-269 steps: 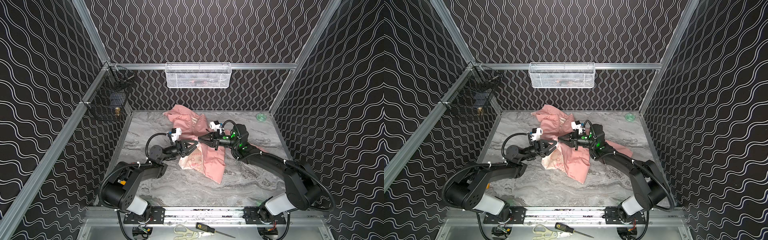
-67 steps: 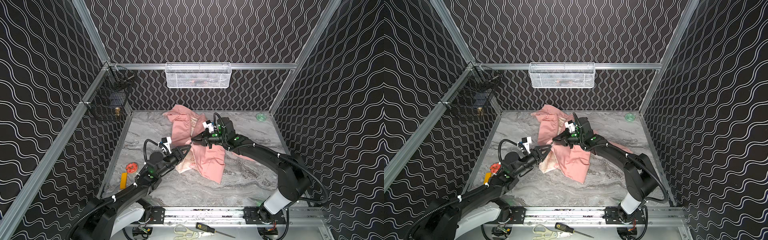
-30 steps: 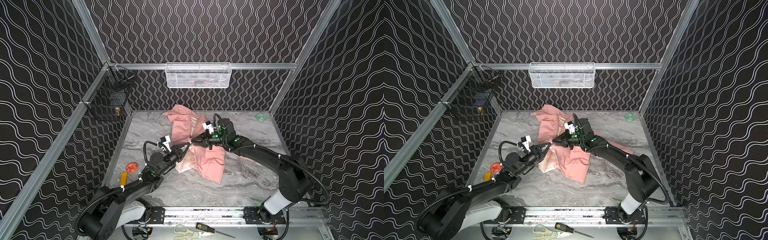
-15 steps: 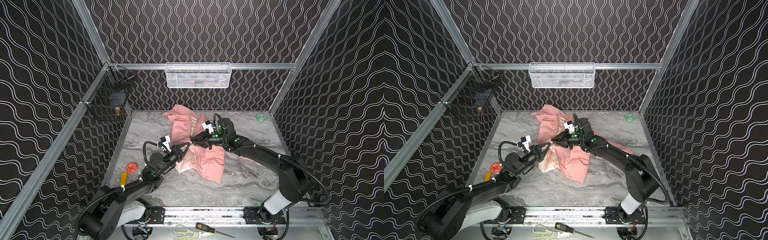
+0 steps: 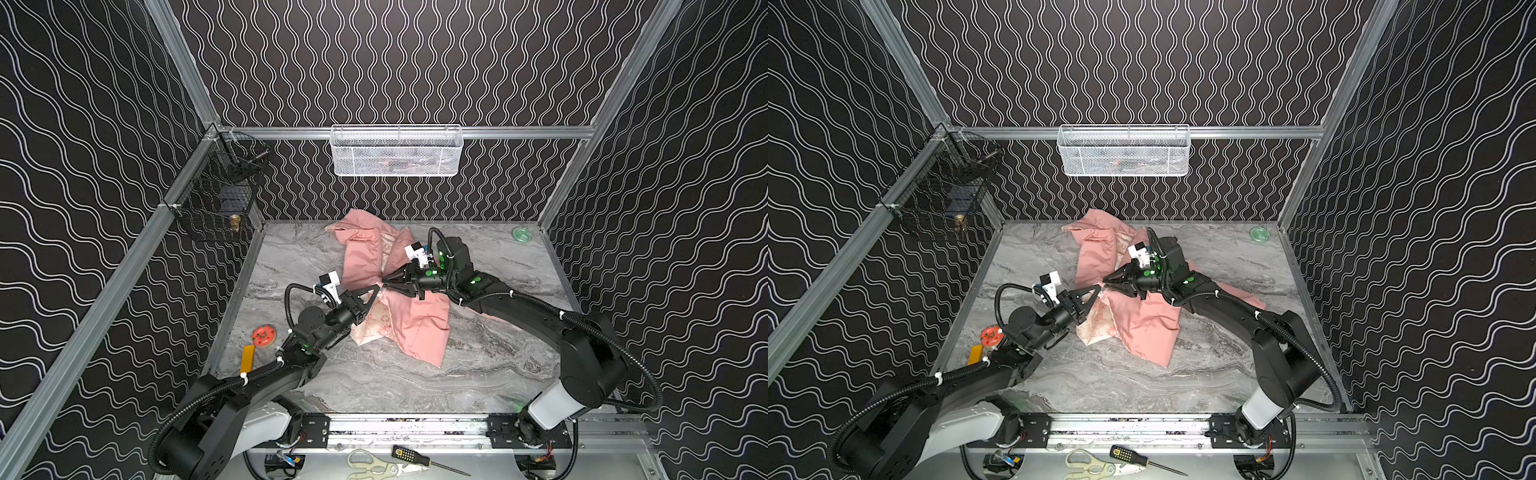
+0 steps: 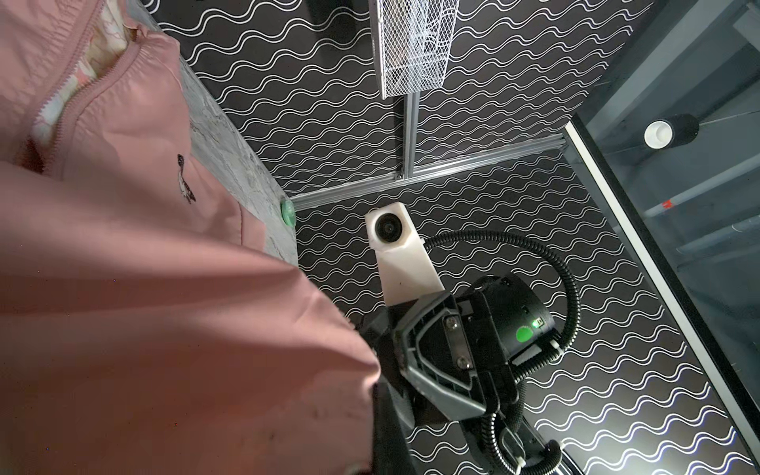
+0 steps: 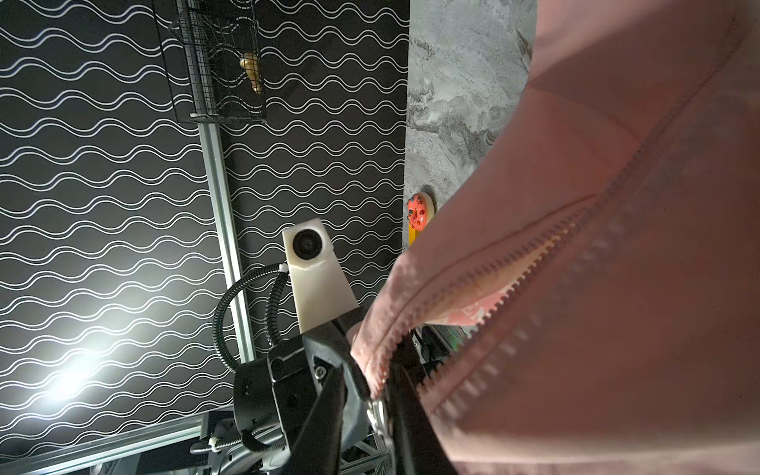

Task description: Zip up the jacket

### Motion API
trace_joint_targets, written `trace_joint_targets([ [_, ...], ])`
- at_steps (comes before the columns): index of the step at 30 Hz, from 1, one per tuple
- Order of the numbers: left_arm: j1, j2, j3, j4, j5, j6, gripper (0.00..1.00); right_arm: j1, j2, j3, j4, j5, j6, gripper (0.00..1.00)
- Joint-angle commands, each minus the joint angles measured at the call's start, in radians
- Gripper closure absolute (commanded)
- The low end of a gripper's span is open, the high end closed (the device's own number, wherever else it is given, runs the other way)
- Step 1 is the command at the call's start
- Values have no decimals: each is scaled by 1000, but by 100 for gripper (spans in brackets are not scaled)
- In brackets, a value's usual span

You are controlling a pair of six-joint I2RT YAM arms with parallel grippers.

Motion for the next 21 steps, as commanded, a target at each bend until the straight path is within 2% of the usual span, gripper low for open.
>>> trace_joint_targets([
  [1, 0, 2, -2, 56, -7, -3, 100, 1, -10, -3, 16, -3, 2, 82],
  [8, 1, 7, -5, 61, -8, -6, 100, 1, -17, -7, 19, -1, 5, 86],
  [14, 1, 17, -2, 76, -1, -12, 100, 4, -12, -9, 11, 2, 2, 99],
  [21, 2, 2, -13, 65, -1, -20, 100, -5, -22, 7, -71, 59, -48, 100],
])
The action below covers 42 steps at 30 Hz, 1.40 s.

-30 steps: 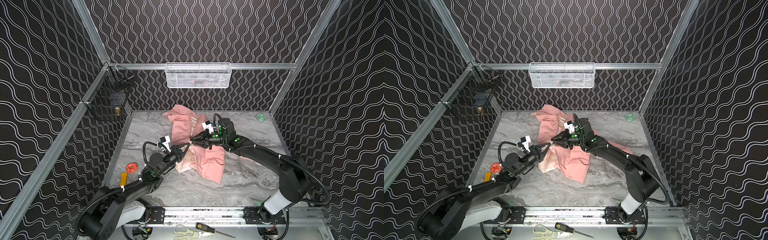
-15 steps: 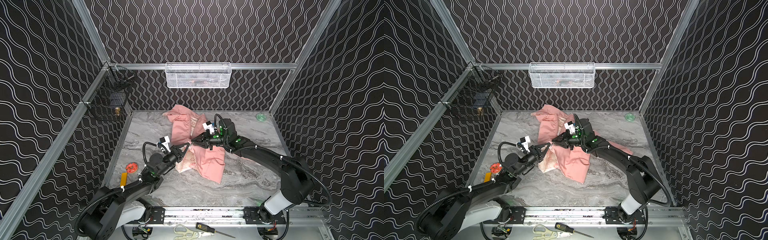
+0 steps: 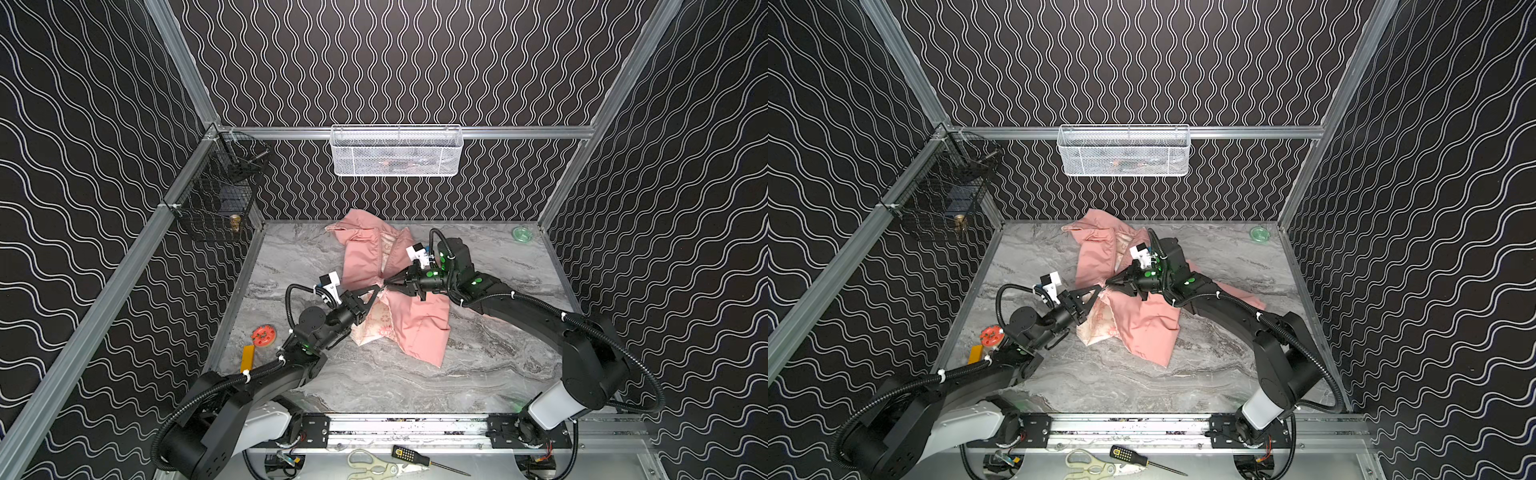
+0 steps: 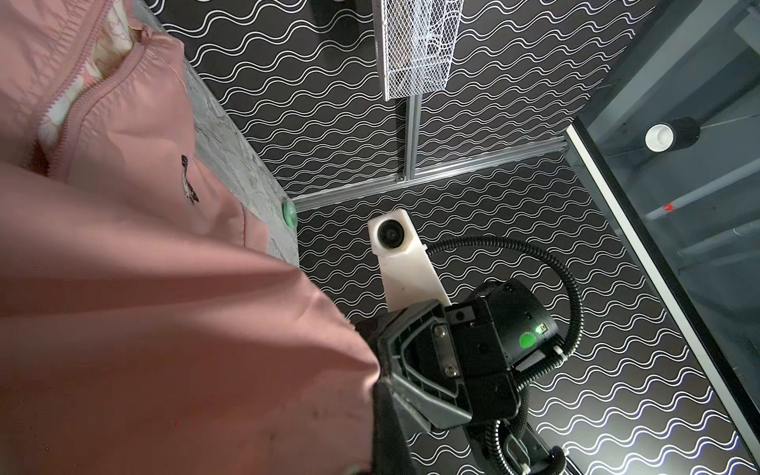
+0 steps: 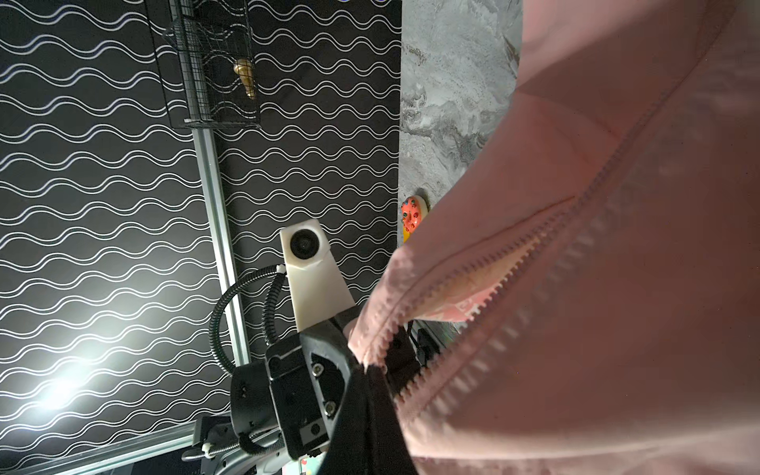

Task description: Zip up the jacket

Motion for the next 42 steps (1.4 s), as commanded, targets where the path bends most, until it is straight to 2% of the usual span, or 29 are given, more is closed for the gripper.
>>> trace_joint_targets([
  [1, 1, -14, -9, 43, 2, -17, 100, -9, -17, 14, -54, 52, -40, 100],
  [5, 4, -30, -23, 32, 0, -25, 100, -22, -35, 14, -92, 105, -62, 100],
  [12, 4, -12, -2, 28, 27, -25, 98, -16, -31, 22, -69, 89, -61, 100],
  [15, 4, 7, 7, 42, 38, -30, 69, -14, -33, 26, -68, 86, -61, 100],
  [17, 3, 13, 13, 49, 45, -26, 63, -14, -32, 28, -65, 82, -60, 100],
  [24, 3, -24, 64, -95, 98, 41, 61, -14, -24, 43, -63, 72, -56, 100],
  [30, -1, -80, 152, -380, 177, 171, 62, -14, -20, 48, -56, 67, -50, 100],
  [35, -2, -117, 198, -592, 200, 271, 62, -14, -18, 53, -48, 61, -44, 100],
  [39, -3, -105, 214, -611, 205, 288, 64, -14, -17, 53, -41, 58, -41, 100],
  [42, -3, -80, 221, -591, 214, 284, 70, -14, -18, 50, -41, 58, -40, 100],
])
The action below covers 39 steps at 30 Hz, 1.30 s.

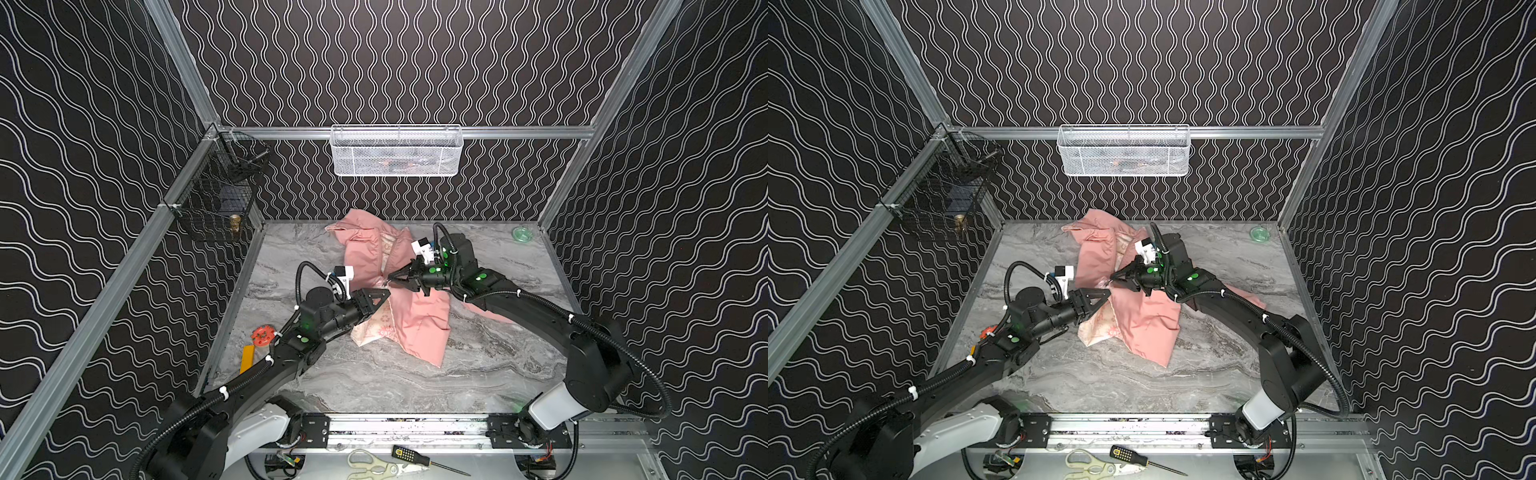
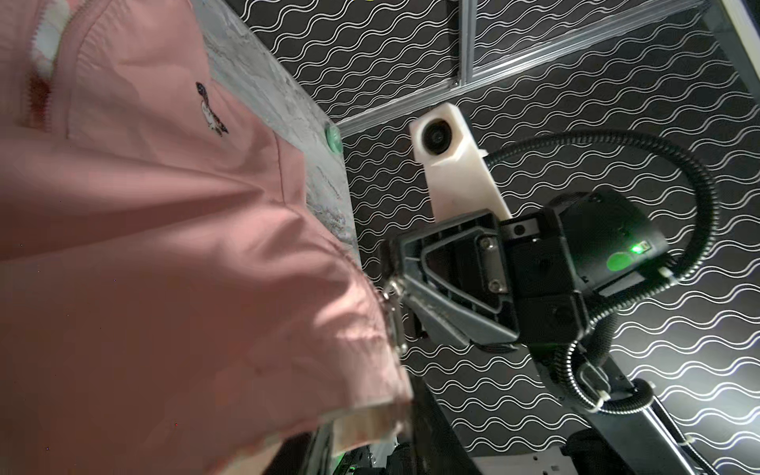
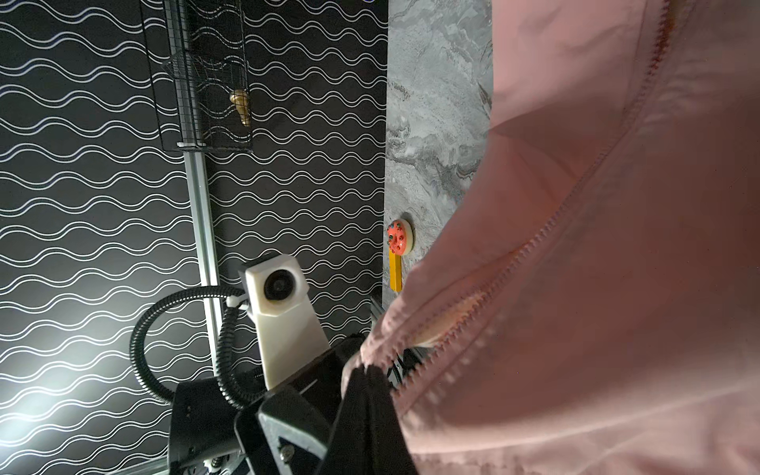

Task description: Zip up the jacket

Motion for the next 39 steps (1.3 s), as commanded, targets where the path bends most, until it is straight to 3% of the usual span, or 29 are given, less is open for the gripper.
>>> trace_joint_targets([
  [1, -1, 20, 11, 4, 27, 33, 72, 1, 1, 6, 44, -12, 10, 100],
  [8, -1, 17, -15, 56, 20, 12, 100, -1, -3, 3, 24, -5, -6, 100],
  [24, -2, -35, -71, 102, 6, -27, 100, -33, -13, -33, 25, 13, -14, 100],
  [25, -2, -28, -67, 105, 7, -29, 97, -31, -13, -33, 27, 10, -13, 100],
  [27, -1, -17, -60, 118, -1, -39, 73, -30, -12, -32, 28, 5, -13, 100],
  [29, -1, -11, -66, 165, -22, -61, 64, -27, -13, -27, 26, -1, -16, 100],
  [35, -2, 40, -101, 352, -85, -153, 62, -23, -16, -25, 24, -12, -19, 100],
  [39, -1, 109, -103, 467, -100, -197, 69, -24, -15, -23, 18, -17, -22, 100],
])
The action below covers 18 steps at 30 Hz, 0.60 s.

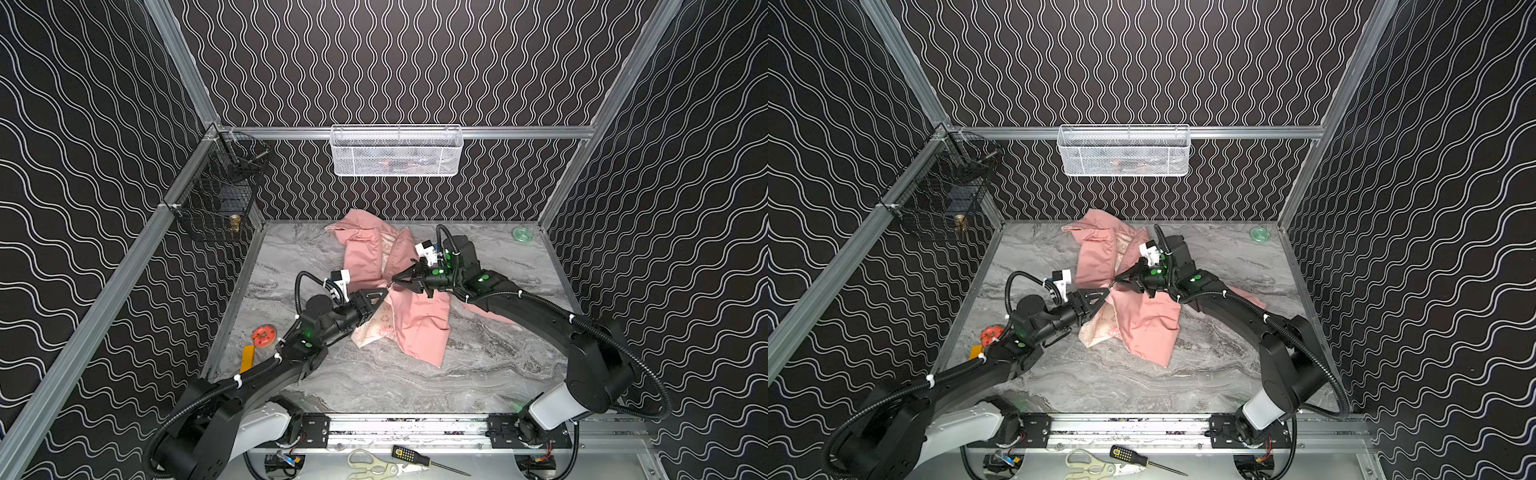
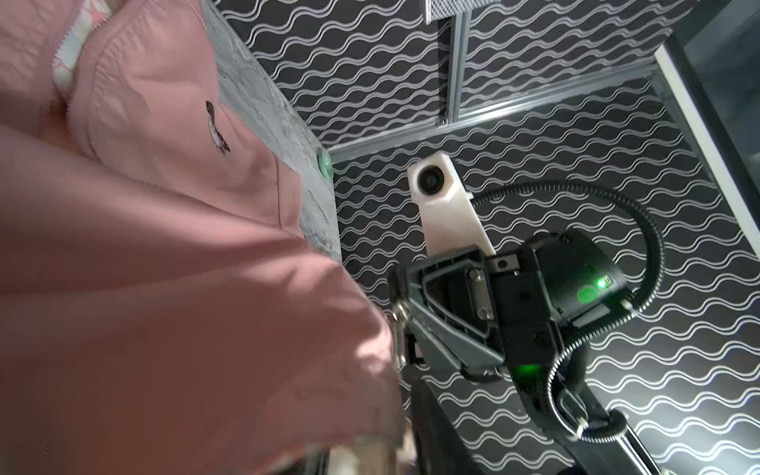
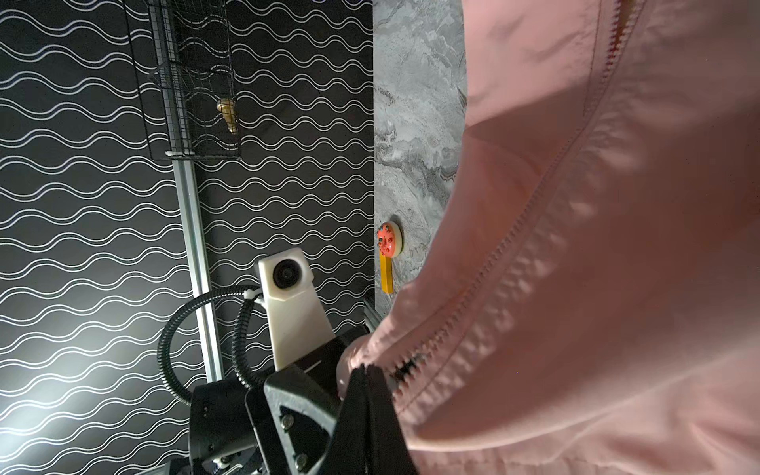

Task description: Zip up the jacket

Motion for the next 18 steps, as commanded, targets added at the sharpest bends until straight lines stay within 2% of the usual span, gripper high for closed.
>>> trace_joint_targets([
  [1, 1, 35, 0, 183, -31, -63, 71, 1, -7, 9, 21, -17, -11, 100],
  [5, 1, 50, -14, 230, -50, -87, 80, 2, -12, 9, 10, -22, -19, 100],
  [11, 1, 24, -20, 184, -49, -73, 99, -2, -11, 11, 6, -25, -26, 100],
  [18, 1, 23, -34, 188, -47, -82, 100, -12, -10, 8, 4, -34, -31, 100],
])
